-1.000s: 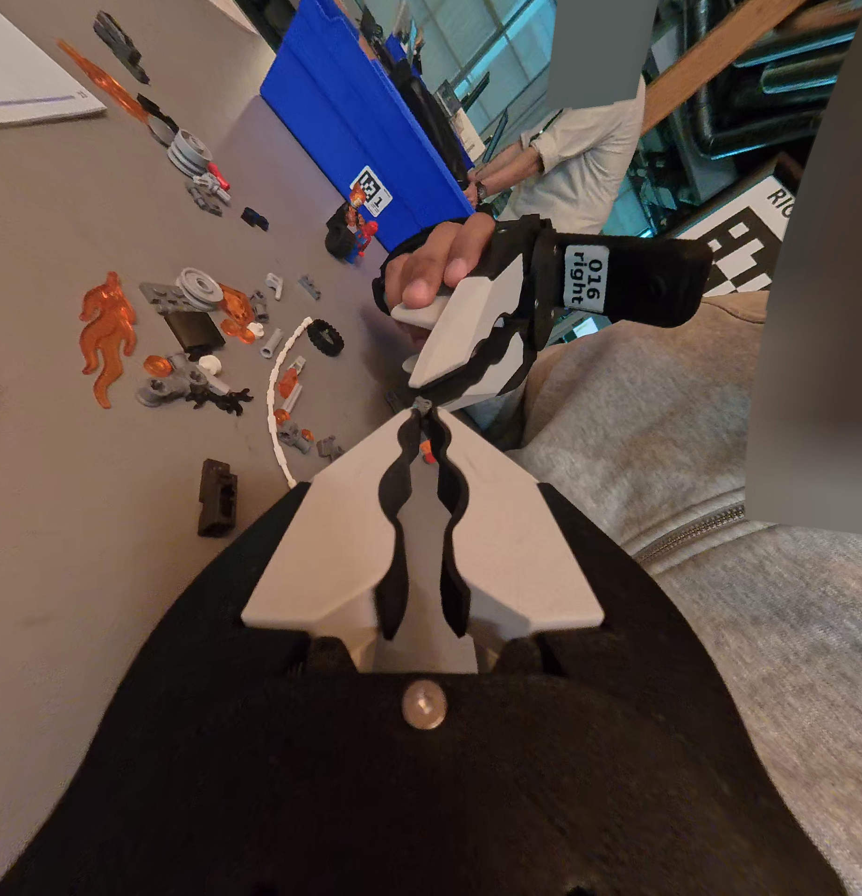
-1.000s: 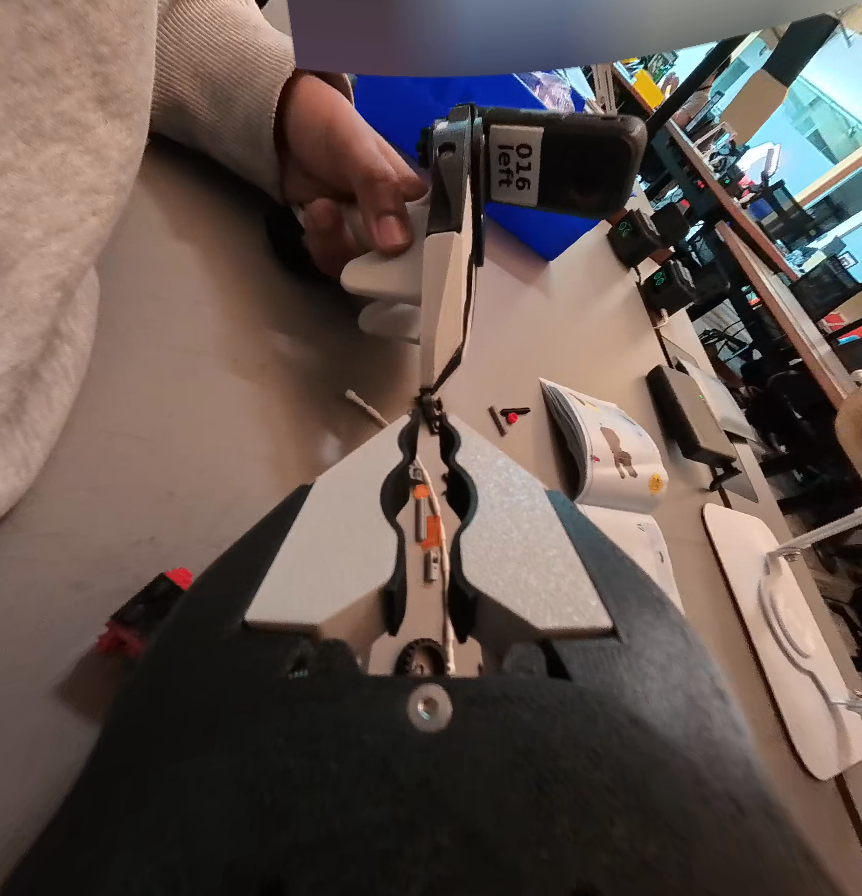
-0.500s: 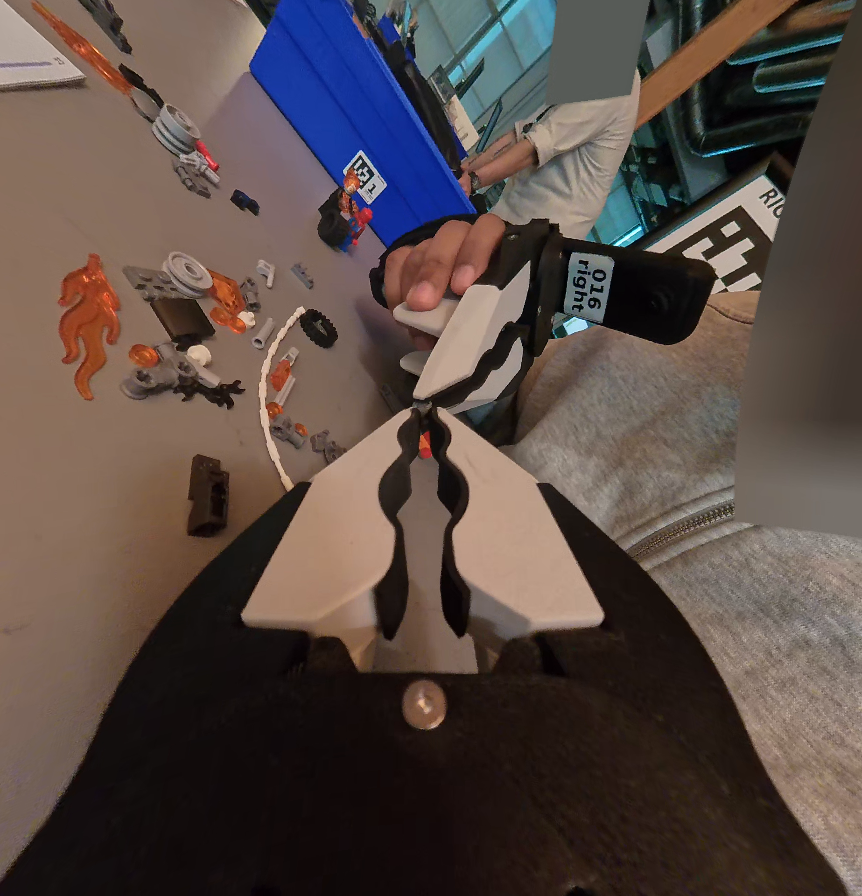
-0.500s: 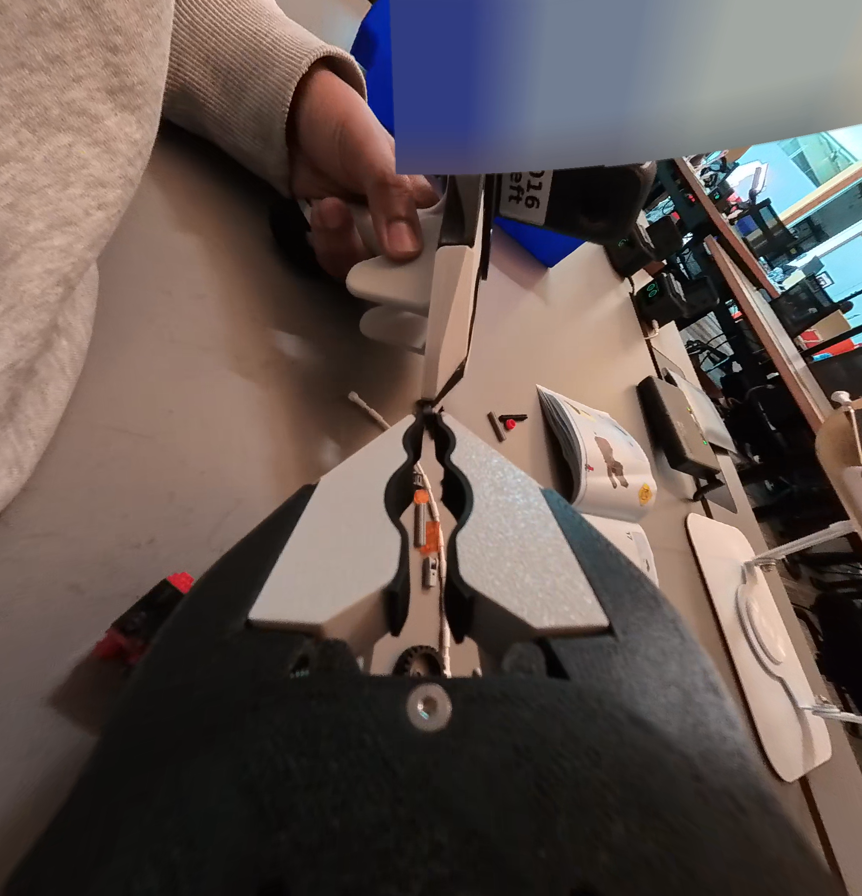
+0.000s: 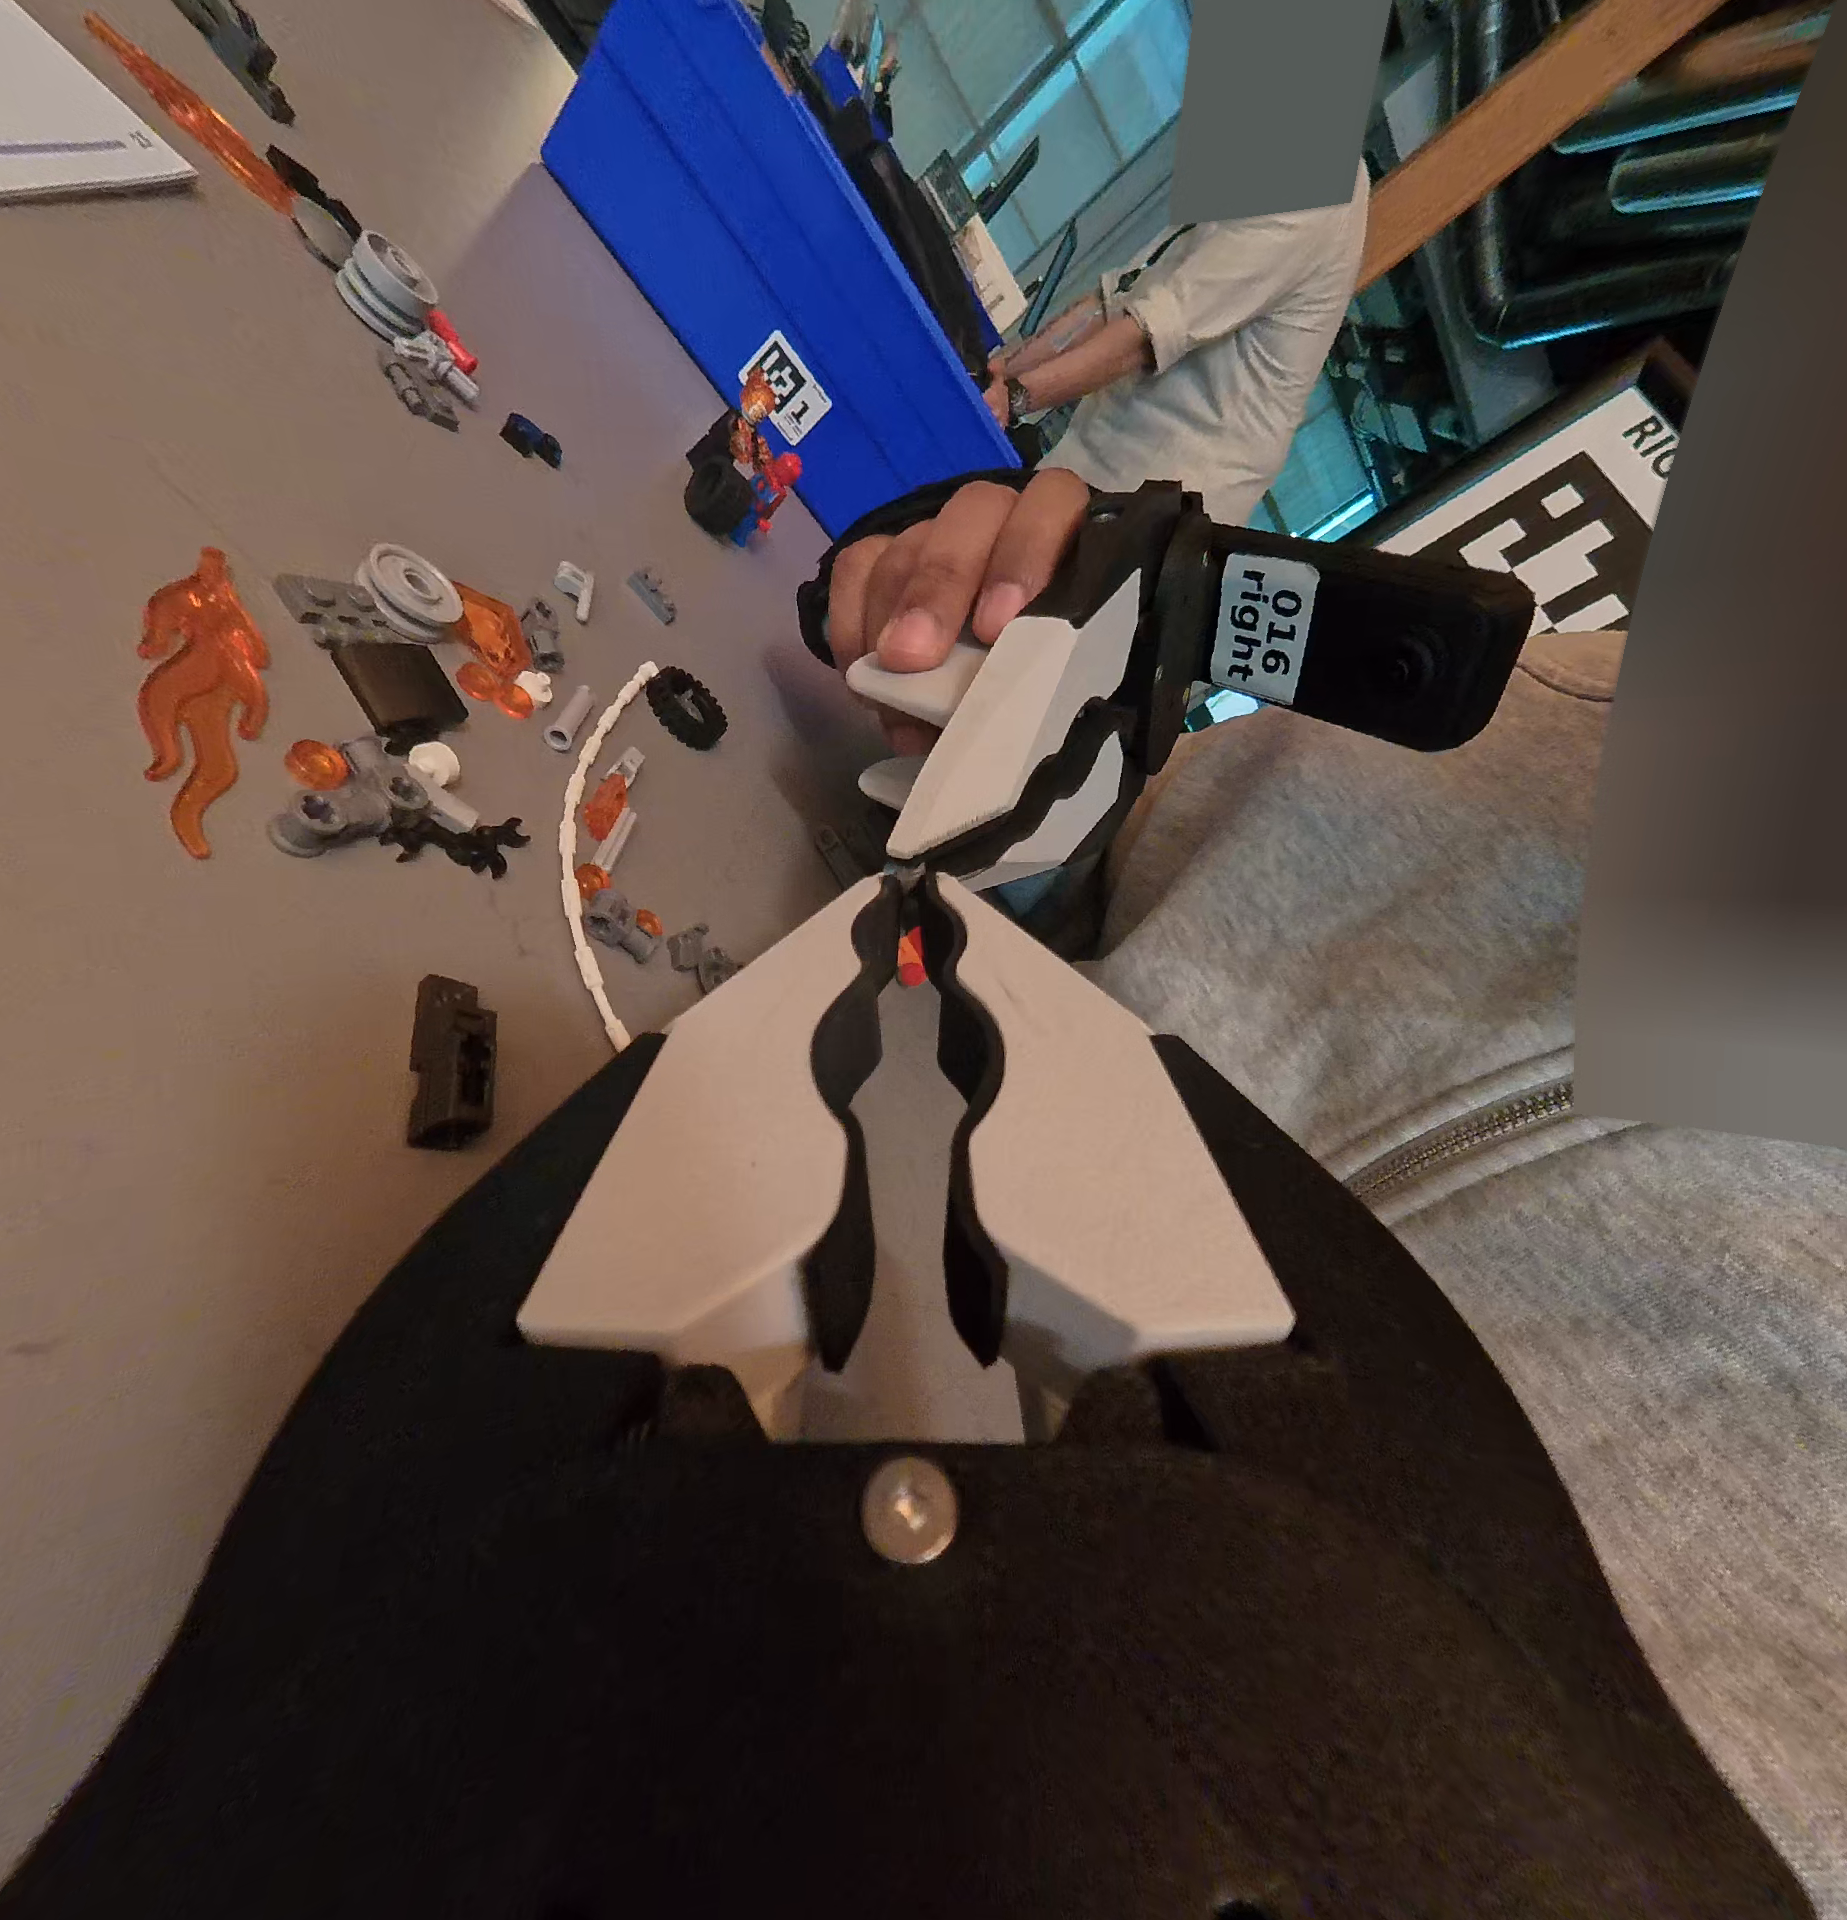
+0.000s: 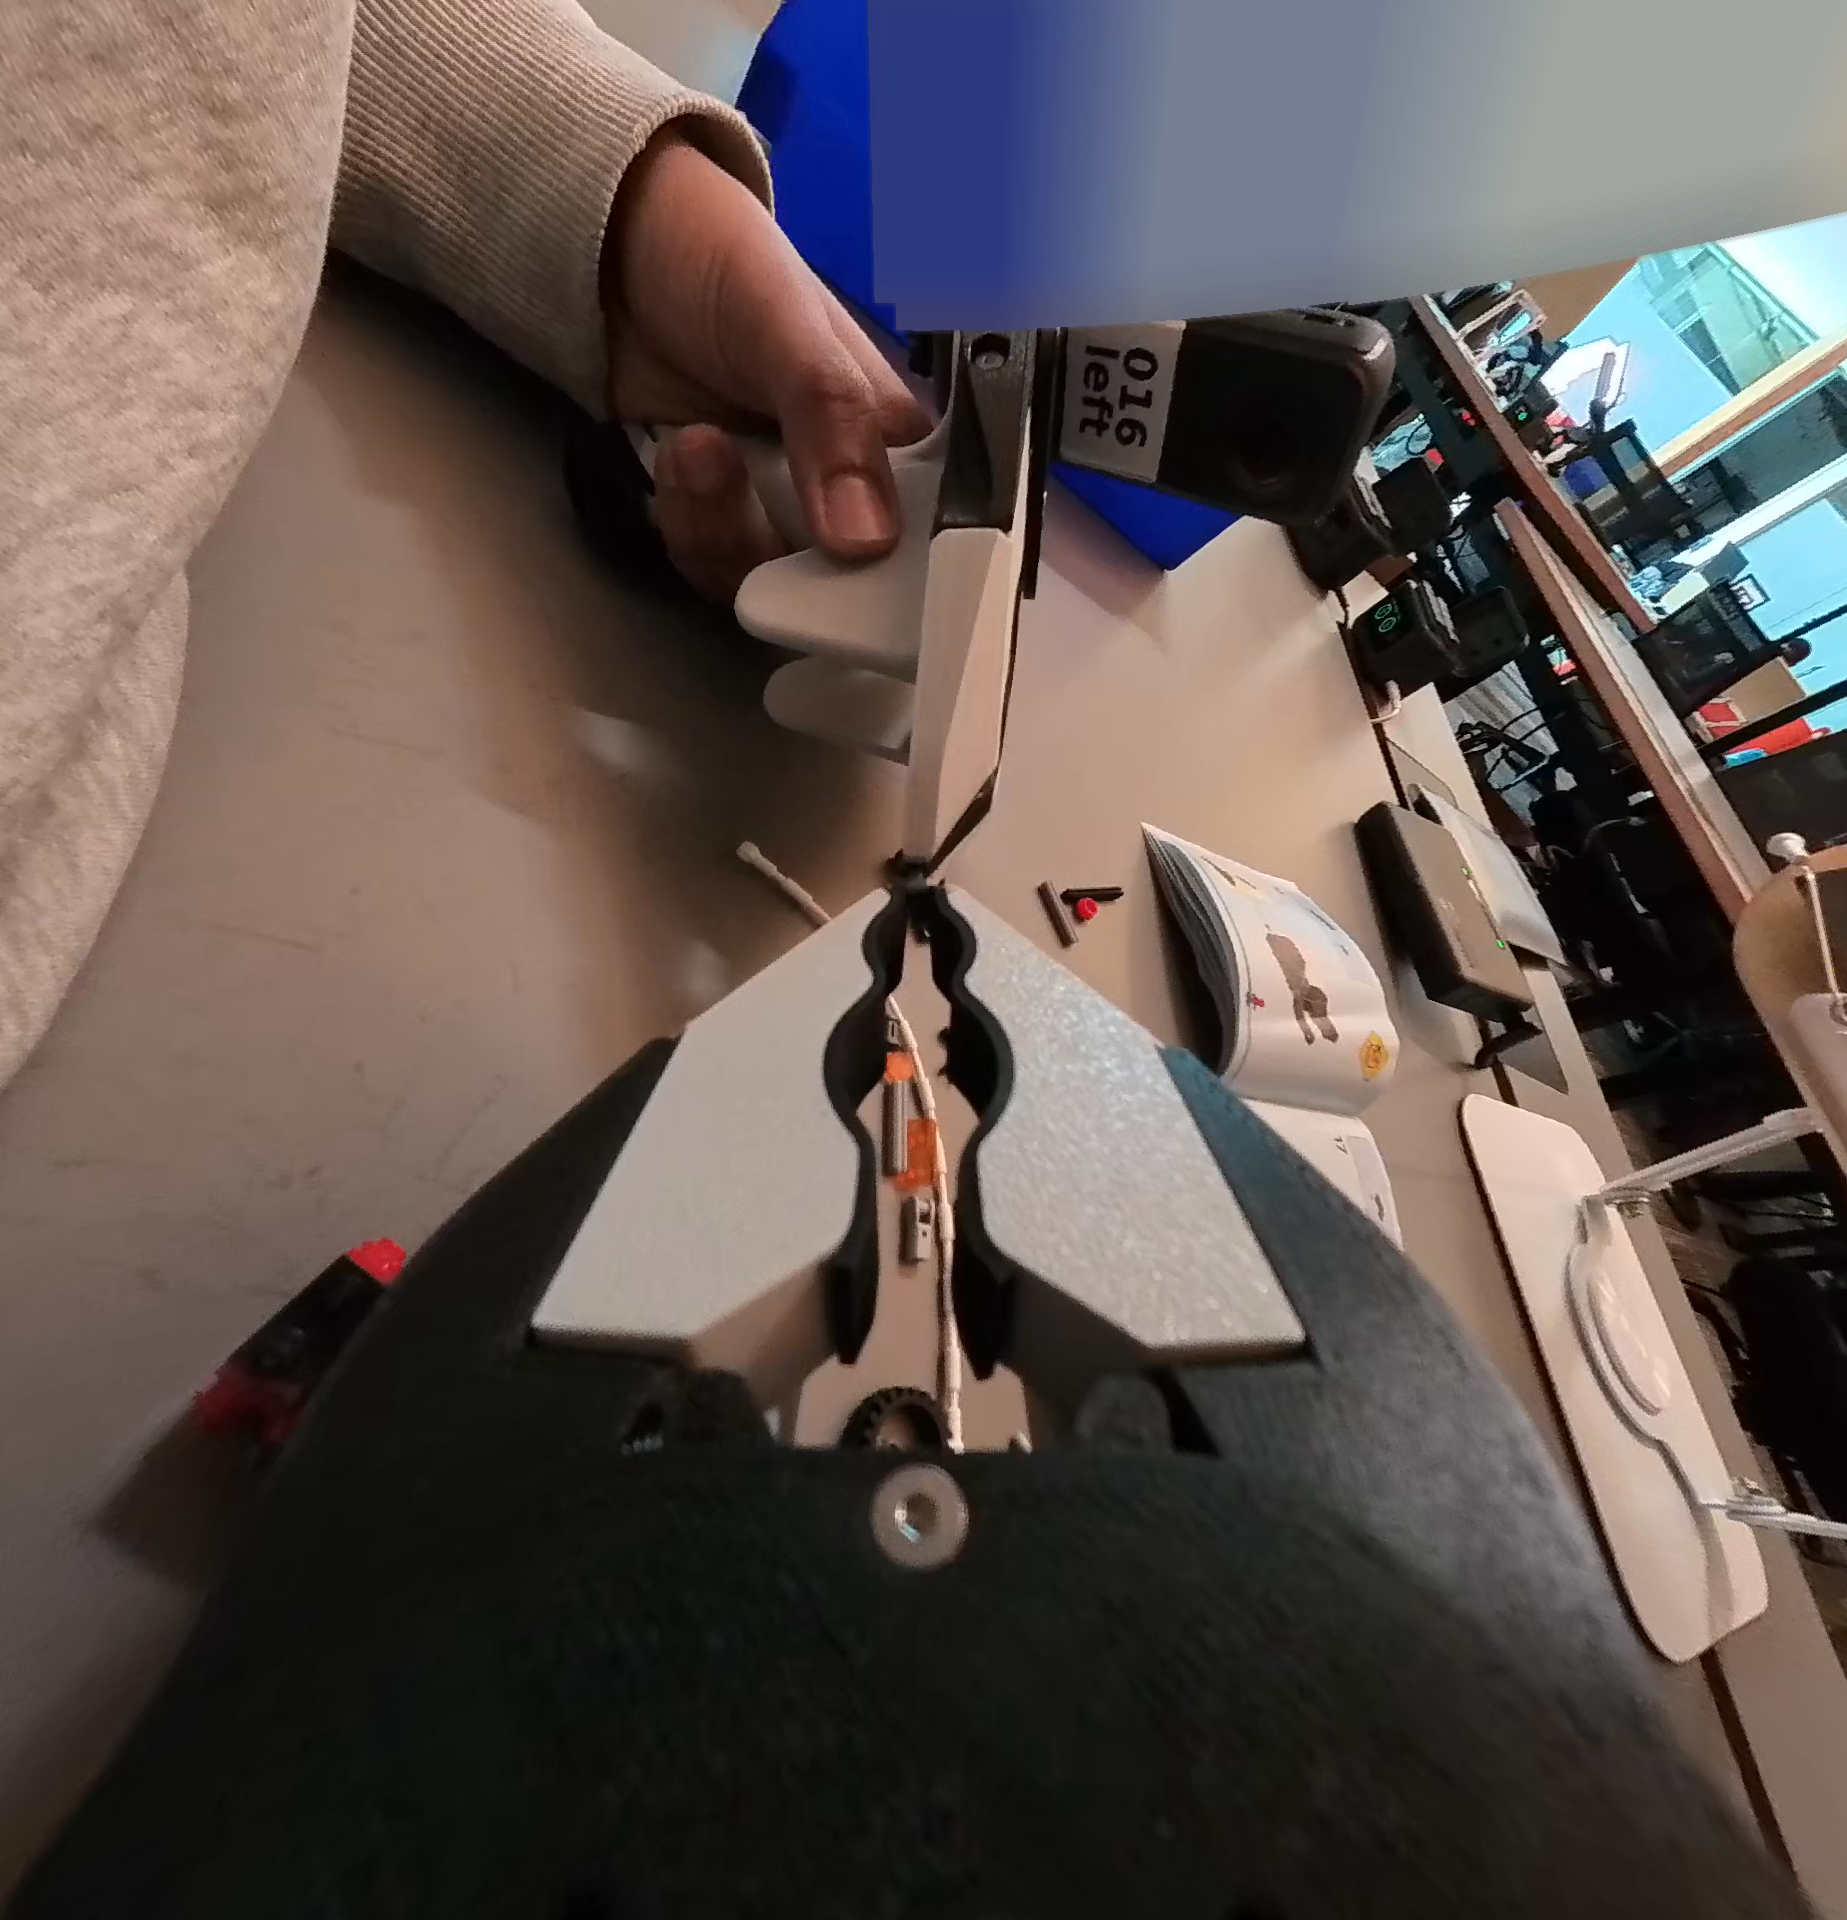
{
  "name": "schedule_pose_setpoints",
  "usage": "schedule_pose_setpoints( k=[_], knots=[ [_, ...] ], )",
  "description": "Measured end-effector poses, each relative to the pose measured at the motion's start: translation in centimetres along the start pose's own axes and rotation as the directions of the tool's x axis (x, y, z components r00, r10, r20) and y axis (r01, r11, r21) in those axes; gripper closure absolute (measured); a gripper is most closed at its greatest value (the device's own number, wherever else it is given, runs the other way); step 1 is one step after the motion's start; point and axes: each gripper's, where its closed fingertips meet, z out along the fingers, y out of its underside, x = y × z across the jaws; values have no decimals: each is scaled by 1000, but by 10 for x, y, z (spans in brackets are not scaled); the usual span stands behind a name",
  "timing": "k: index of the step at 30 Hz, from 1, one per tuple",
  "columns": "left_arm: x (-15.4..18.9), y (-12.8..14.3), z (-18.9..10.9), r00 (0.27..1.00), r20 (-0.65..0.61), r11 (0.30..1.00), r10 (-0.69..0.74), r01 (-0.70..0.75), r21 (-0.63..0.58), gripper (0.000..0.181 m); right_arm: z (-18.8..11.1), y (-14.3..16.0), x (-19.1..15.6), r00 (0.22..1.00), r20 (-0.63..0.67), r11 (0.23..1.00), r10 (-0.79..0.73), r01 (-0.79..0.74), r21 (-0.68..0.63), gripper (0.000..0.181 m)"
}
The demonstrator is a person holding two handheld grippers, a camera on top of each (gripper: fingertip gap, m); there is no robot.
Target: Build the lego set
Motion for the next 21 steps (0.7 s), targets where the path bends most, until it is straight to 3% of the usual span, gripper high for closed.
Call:
schedule_pose_setpoints(
  k=[21],
  knots=[
    [0,-3,-2,1000,4,1000,18,-18,20,180,1,1,3,997,24,998,68,-68,-13,179]
  ],
)
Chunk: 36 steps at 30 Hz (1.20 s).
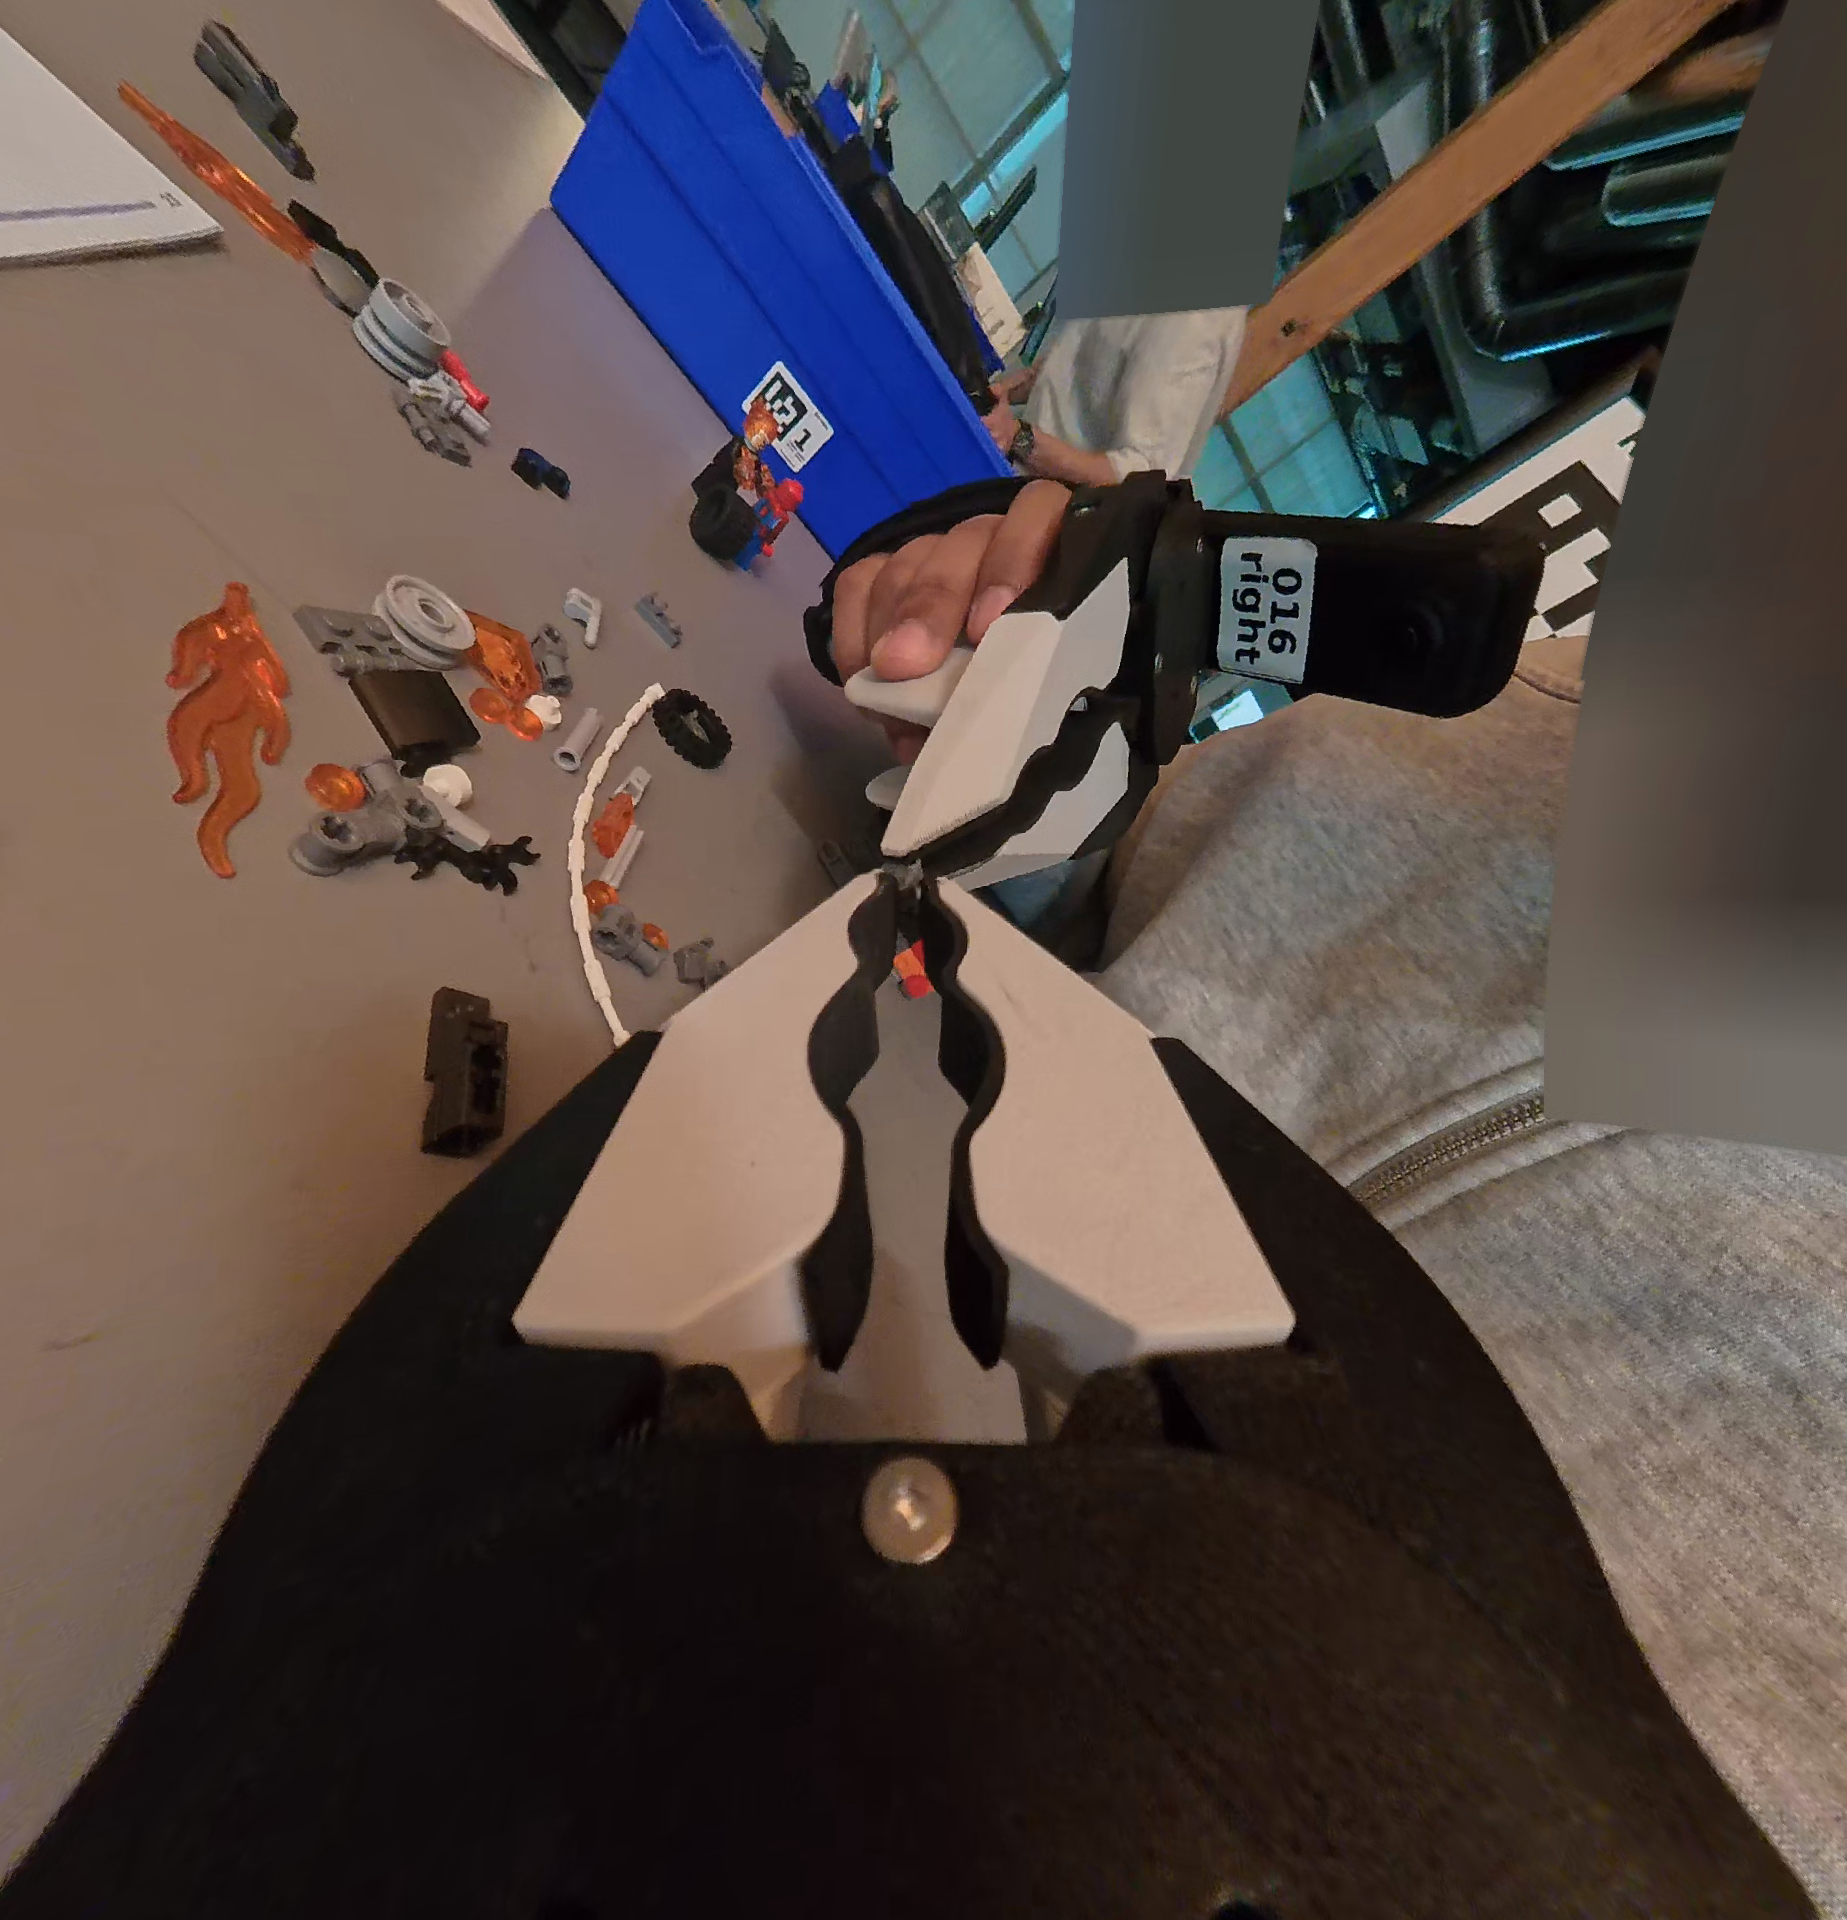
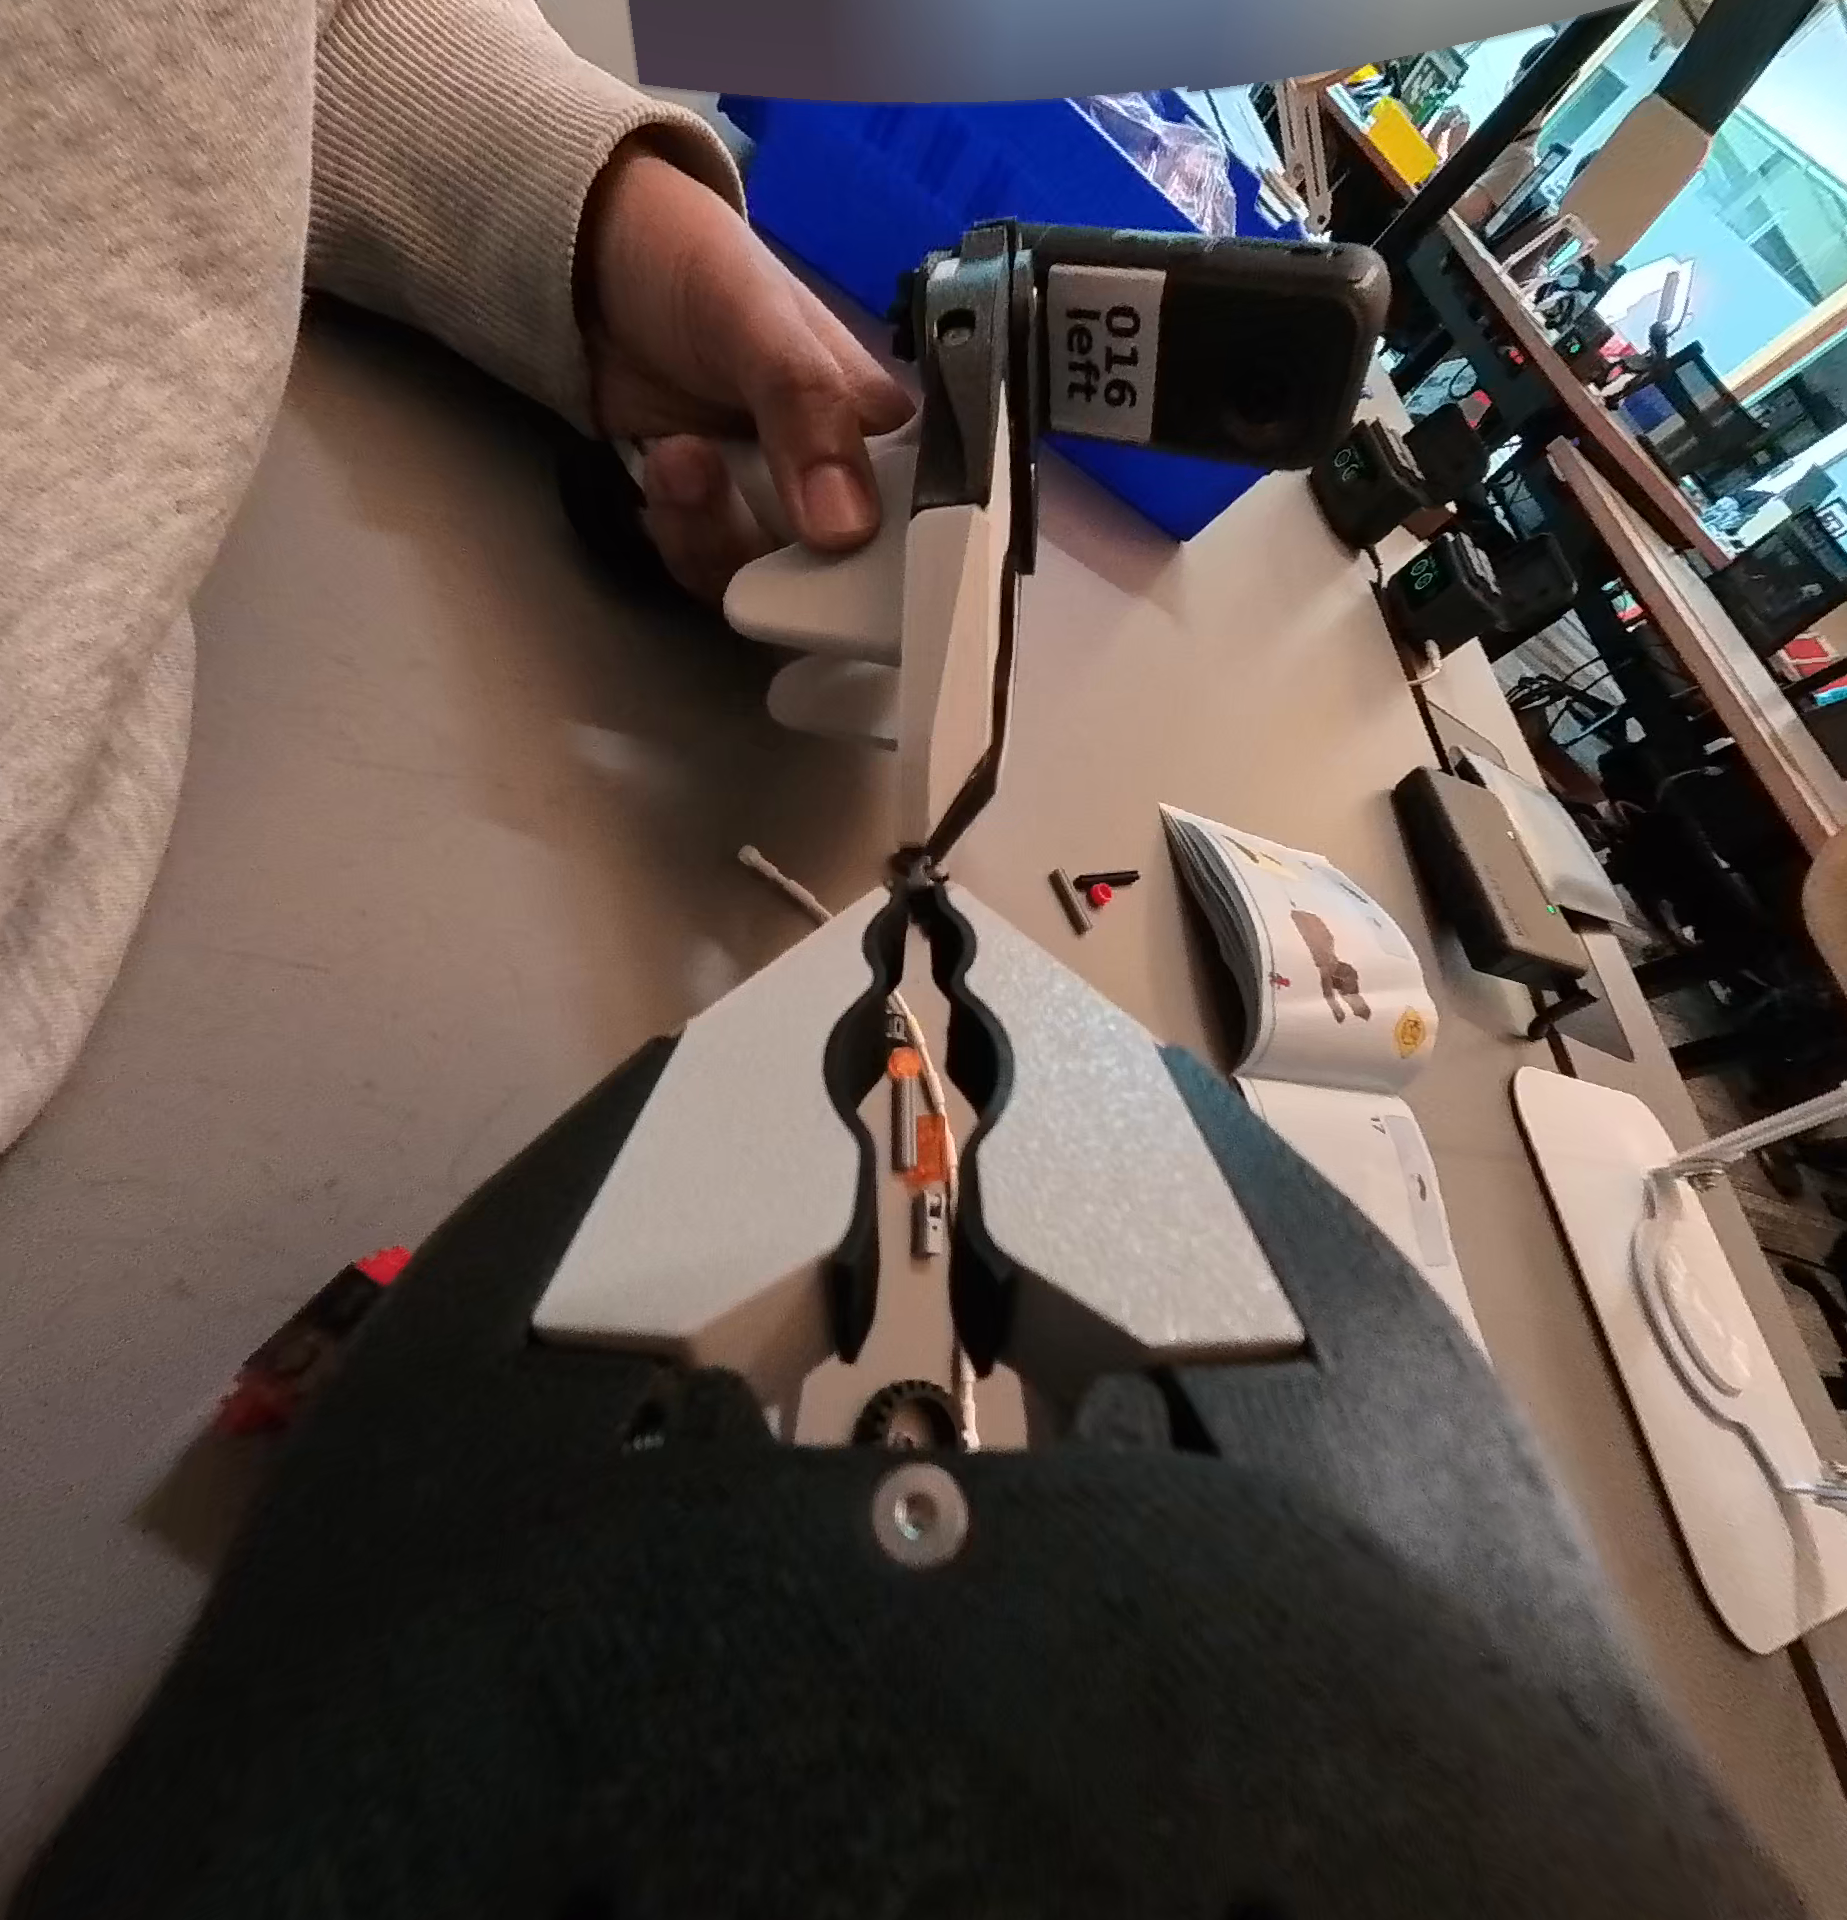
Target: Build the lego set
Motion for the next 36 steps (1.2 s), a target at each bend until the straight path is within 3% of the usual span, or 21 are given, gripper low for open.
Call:
schedule_pose_setpoints(
  k=[15,30,36],
  knots=[
    [0,-5,-4,1000,4,999,11,-11,30,175,-2,2,4,999,-4,999,39,-39,13,179],
    [-1,-7,-6,998,37,998,56,-57,34,175,-12,2,26,950,54,943,306,-311,118,180],
    [-2,-6,-6,996,50,997,68,-69,29,175,-11,3,27,940,60,935,335,-339,108,180]
  ],
)
